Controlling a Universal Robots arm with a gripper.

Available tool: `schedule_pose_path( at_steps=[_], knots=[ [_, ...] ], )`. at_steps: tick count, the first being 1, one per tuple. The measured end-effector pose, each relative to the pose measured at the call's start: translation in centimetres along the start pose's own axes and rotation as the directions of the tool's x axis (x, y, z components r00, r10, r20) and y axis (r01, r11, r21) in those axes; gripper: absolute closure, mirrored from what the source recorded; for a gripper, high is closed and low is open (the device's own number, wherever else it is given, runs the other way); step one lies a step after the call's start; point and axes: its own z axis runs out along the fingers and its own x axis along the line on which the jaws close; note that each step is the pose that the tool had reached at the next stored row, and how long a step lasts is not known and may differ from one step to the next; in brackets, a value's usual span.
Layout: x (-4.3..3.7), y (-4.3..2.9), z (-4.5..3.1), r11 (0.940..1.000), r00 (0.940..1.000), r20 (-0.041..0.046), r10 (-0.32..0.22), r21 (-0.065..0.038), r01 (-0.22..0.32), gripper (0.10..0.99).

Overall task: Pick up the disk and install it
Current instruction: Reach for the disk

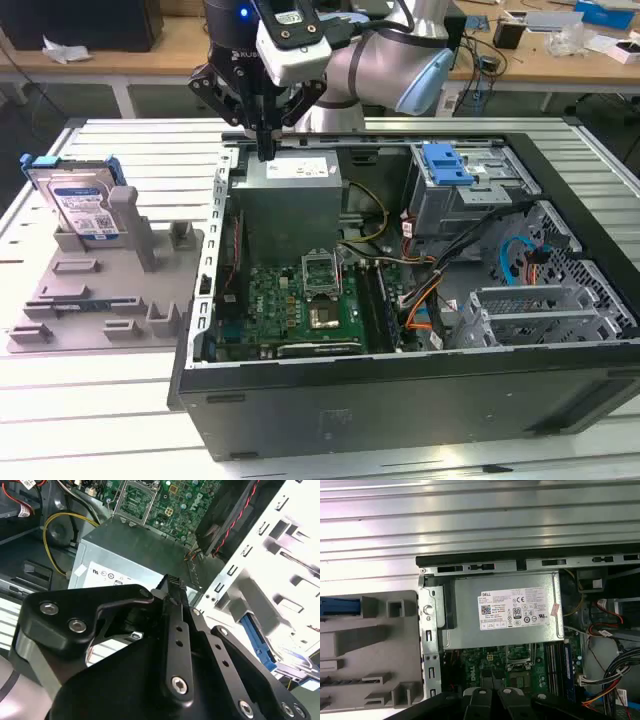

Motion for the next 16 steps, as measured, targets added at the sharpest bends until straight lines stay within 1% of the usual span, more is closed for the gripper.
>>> schedule_pose_path(
  at_steps=[14, 15, 16],
  knots=[
    [0.02, 0.00, 0.00, 1.0000, 1.0000, 0.0001, 0.000, 0.000, 0.000, 0.980],
    [0.12, 0.07, 0.01, 1.0000, 1.0000, 0.0001, 0.000, 0.000, 0.000, 0.980],
    [0.37, 0.34, 0.01, 1.0000, 1.0000, 0.0000, 0.000, 0.000, 0.000, 0.980]
  ],
)
